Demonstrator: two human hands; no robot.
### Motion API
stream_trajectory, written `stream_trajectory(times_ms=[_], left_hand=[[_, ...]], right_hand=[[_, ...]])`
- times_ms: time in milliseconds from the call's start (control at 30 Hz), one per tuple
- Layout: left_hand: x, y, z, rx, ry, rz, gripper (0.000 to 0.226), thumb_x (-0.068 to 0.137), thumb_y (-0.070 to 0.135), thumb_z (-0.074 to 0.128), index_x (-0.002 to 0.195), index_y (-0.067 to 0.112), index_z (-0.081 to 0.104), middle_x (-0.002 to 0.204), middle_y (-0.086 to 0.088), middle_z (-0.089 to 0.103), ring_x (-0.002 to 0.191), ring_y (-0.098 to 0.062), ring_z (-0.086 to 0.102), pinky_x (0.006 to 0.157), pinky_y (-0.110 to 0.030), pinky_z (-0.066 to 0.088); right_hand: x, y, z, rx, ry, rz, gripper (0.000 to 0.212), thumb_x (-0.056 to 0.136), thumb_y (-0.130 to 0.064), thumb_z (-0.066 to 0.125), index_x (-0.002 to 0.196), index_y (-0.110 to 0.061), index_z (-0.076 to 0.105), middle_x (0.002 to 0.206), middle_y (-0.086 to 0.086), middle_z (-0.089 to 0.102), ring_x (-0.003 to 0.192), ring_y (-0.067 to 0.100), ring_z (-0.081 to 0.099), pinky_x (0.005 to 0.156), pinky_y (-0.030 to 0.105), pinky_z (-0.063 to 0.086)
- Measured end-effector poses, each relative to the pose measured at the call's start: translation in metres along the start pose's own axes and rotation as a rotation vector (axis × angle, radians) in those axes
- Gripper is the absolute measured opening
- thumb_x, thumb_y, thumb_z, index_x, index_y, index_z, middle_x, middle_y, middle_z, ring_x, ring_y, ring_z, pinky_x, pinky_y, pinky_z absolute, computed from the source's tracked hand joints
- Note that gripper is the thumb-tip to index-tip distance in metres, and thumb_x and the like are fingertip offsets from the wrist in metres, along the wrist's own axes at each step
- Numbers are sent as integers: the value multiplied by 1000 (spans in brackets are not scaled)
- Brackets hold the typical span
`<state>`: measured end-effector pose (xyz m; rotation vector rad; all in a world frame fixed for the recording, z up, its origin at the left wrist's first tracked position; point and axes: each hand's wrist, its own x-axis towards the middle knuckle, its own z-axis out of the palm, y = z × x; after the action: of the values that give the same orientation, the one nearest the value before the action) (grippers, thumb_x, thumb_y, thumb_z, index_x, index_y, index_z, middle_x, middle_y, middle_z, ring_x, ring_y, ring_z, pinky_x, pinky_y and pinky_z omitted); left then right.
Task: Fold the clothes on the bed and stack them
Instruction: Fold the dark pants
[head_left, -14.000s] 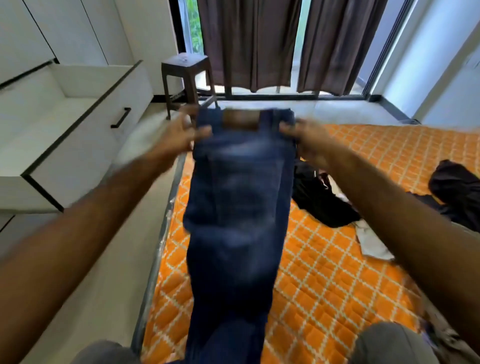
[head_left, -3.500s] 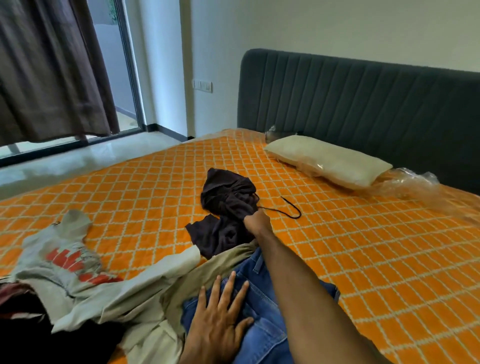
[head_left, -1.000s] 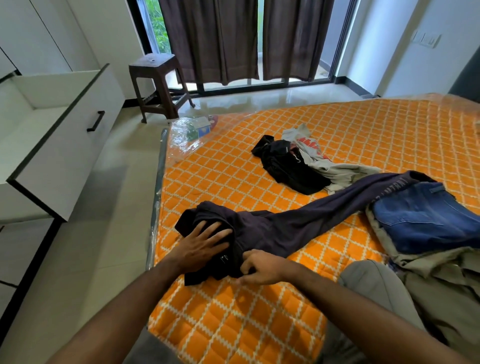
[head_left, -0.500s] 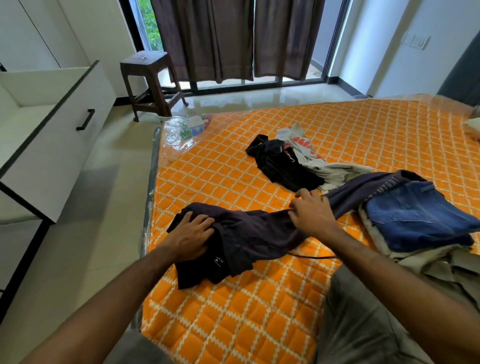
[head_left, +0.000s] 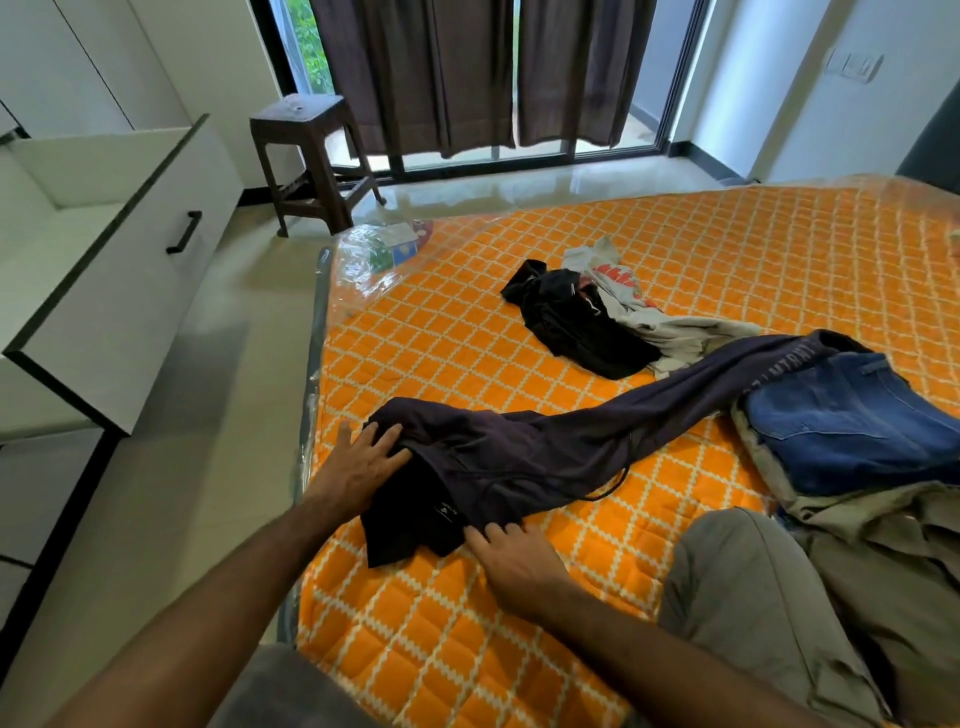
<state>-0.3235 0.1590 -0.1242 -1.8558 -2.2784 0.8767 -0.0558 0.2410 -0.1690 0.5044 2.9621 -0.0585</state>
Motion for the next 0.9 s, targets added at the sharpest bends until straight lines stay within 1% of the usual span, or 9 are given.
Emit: stream_trajectory(times_ms=[100,233,333,433,600,667,733,800,900], left_hand=[[2,-1,-2,-50,-48,-106,74,93,33,60,154,23,19,163,-15,15,139,-41,34,109,-66,24],[4,-4,-3,-108,-45,-158,74,93,37,59,152,14,20,159,-13,22,131,-36,43,105,-58,33],[6,-6,-4,-131,8,-182,87,88,44,65,153,8,18,158,-18,24,136,-39,38,105,-63,31],[16,-18,-19,-189,168,-192,86,64,41,81,133,7,43,127,-18,56,107,-38,59,90,-71,40],[33,-80,-89,-91,482,-276,44,80,36,62,115,9,55,111,-12,58,87,-36,60,91,-63,39],[35,-101,-117,-46,600,-312,39,84,34,56,114,9,56,108,-12,57,83,-35,60,95,-64,36],[39,-114,-145,-58,696,-347,40,83,33,54,116,12,56,108,-10,56,84,-33,60,97,-62,35],[38,-122,-173,-96,765,-398,41,81,33,54,119,16,54,108,-8,55,88,-32,59,88,-53,39],[33,-142,-205,-132,814,-460,29,81,35,50,102,17,55,96,-4,56,80,-29,57,71,-43,39]], right_hand=[[9,4,-7,-36,-25,152,52,98,-33,47,145,-13,40,125,11,54,108,33,52,91,49,40],[21,26,-15,86,23,351,83,78,-63,60,142,-11,46,140,13,50,112,35,54,89,55,45],[30,44,-36,236,55,414,103,76,-75,54,156,-17,25,168,8,11,137,36,36,100,55,42],[38,62,-61,269,103,436,104,79,-78,53,157,-21,15,168,0,-8,147,32,21,109,54,34],[66,101,-110,122,114,358,125,61,-97,-9,161,-24,10,169,0,-4,146,32,26,108,52,34],[77,109,-132,143,121,337,118,67,-94,-9,161,-24,3,169,-2,-3,144,31,28,106,51,37],[89,113,-156,300,230,319,87,93,-75,28,160,-26,4,168,-2,7,144,31,32,105,53,38],[98,115,-180,511,447,283,79,97,-44,56,159,-27,11,162,-3,20,142,29,37,103,54,42],[107,123,-220,714,795,216,76,90,-13,64,155,-25,26,149,-2,36,134,22,44,102,41,45]])
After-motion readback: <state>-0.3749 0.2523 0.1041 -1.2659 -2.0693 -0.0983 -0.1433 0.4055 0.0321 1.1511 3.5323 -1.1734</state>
